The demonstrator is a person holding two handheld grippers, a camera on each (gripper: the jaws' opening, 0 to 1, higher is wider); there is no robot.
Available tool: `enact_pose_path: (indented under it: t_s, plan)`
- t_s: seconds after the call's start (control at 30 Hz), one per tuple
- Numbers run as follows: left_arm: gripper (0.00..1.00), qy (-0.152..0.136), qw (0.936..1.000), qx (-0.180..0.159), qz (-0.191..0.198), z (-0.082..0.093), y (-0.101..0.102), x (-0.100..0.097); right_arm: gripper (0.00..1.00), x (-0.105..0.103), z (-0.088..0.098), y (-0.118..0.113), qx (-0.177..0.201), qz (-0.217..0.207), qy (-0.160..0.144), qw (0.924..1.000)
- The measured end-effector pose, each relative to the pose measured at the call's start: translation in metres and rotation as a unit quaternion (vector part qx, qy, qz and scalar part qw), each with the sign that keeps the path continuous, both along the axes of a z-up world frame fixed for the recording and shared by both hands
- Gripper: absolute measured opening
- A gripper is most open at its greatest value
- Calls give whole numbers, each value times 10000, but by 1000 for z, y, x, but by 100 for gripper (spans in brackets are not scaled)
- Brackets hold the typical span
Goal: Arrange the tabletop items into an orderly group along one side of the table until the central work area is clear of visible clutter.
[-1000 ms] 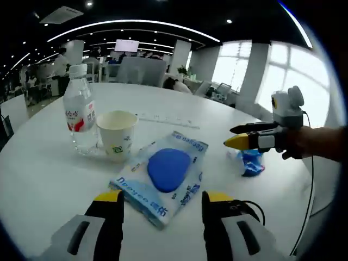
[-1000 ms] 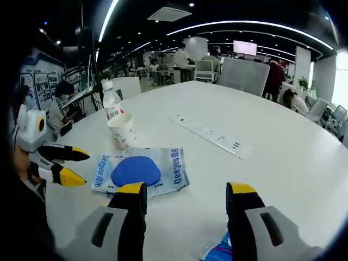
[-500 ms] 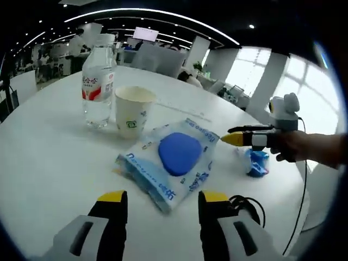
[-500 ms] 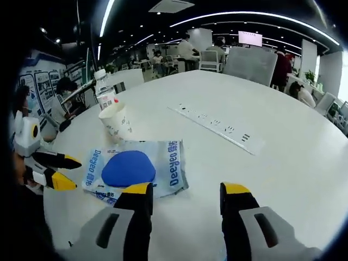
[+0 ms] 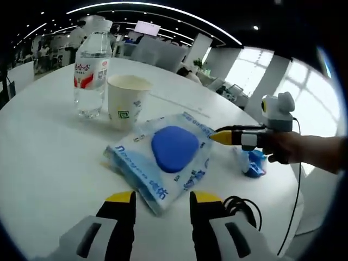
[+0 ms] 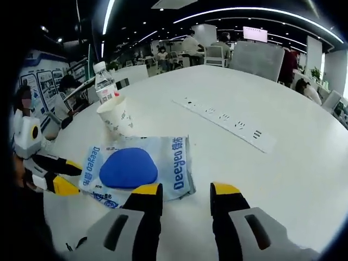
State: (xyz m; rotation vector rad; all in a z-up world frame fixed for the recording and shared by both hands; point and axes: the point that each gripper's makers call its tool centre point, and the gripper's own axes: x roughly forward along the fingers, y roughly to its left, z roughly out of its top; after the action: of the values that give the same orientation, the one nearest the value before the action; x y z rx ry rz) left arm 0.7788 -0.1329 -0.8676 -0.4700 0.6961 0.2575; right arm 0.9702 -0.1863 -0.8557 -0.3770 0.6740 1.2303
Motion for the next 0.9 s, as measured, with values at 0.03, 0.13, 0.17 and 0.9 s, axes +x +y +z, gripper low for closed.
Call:
enact_pose_path:
  t_s: [0.03,0.13,0.17,0.9]
  plan:
    - [35,15,10000,-9,-7,-2,0,0,28,-2,-1,2,-10,28,26,10000]
    - [32,49,10000,-82,-12,-3,0,2,24,-5,-6,2,-49,92,46,9999]
    - [31,48,10000,-77,0,-3,2,2,23,-6,-6,3,-54,114,51,9999]
    - [1,138,9997,-169,-130,-4,4,0,0,-7,-5,2,-79,104,-108,9999]
